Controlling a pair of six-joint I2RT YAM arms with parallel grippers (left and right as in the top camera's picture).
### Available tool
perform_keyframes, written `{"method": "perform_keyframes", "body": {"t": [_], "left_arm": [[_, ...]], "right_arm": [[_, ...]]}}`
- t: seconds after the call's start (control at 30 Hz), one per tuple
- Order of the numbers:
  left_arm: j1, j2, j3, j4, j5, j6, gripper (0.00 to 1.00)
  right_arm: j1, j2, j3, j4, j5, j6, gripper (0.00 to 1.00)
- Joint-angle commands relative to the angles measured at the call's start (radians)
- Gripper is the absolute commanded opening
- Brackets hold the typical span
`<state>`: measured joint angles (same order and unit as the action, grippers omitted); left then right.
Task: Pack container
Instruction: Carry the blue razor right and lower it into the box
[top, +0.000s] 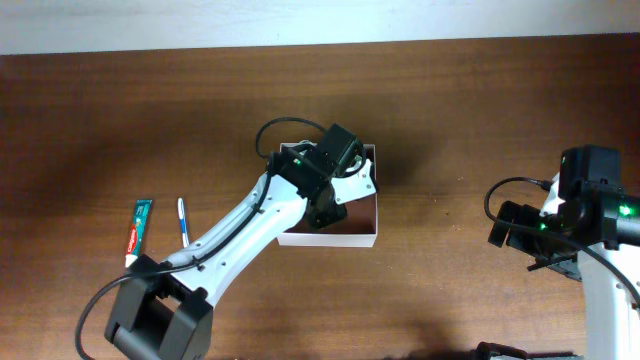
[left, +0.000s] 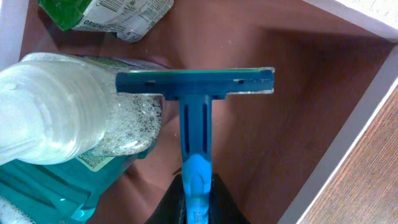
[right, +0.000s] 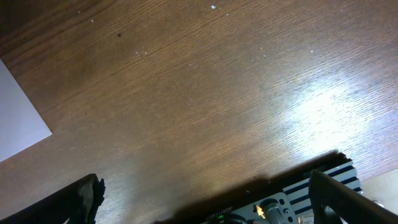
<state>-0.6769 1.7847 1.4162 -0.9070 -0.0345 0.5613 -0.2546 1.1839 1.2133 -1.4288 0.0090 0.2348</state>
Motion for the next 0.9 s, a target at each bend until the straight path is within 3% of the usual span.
{"method": "perform_keyframes", "body": {"t": [0.0,0.17,0.27,0.4,0.43,0.57,0.7,0.87], "left_arm": [[-0.004,0.004,-0.010,0.002,0.000,0.023,0.35],[-0.004,-0.002,-0.008,-0.001,-0.015,0.013,0.62],[-0.004,-0.038,0.012,-0.019,-0.048,-0.046,0.68],[-0.003,-0.151,0.049,-0.055,-0.072,-0.109,0.85],[0.004,-0.228,0.051,-0.056,-0.106,-0.162,0.99],[0.090,-0.364,0.051,-0.094,-0.131,-0.275,0.99],[0.309,-0.422,0.051,-0.169,-0.096,-0.411,0.99],[0.561,-0.389,0.018,-0.194,0.034,-0.415,0.99]], "right_arm": [[-0.008,0.001,-0.002,0.001,-0.005,0.000,0.98],[-0.008,0.001,-0.002,0.000,-0.005,0.000,0.99],[-0.008,0.001,-0.002,0.000,-0.005,0.000,0.99],[-0.008,0.001,-0.002,0.000,0.000,0.000,0.99],[-0.008,0.001,-0.002,0.000,0.002,0.000,0.99],[-0.008,0.001,-0.002,0.001,0.002,0.001,0.99],[-0.008,0.001,-0.002,0.001,0.002,0.001,0.99],[-0.008,0.001,-0.002,0.001,0.001,0.001,0.99]]}}
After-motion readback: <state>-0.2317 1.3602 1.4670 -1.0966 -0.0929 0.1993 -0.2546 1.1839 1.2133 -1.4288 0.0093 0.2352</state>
